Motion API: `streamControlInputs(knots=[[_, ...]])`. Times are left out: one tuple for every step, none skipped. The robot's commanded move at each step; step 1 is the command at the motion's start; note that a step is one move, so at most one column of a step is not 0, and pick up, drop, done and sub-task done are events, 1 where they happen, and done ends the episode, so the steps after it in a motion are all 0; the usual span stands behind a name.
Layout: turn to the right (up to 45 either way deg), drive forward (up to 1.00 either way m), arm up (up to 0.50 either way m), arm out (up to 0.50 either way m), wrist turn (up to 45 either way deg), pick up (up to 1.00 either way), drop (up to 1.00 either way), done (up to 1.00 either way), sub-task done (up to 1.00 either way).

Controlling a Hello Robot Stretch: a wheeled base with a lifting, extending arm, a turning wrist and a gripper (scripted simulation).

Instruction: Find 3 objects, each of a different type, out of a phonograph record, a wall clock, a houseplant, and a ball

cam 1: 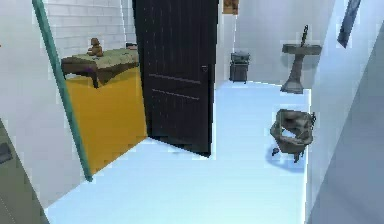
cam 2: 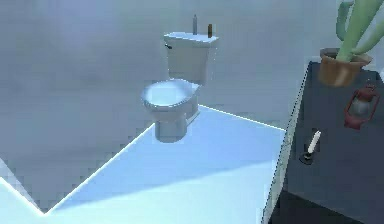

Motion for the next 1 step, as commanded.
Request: streamControlInputs(knots=[[-18.0, 0.00, 0.00, 0.00, 0.0, 0.00, 0.00, 0.00, 0.00]])
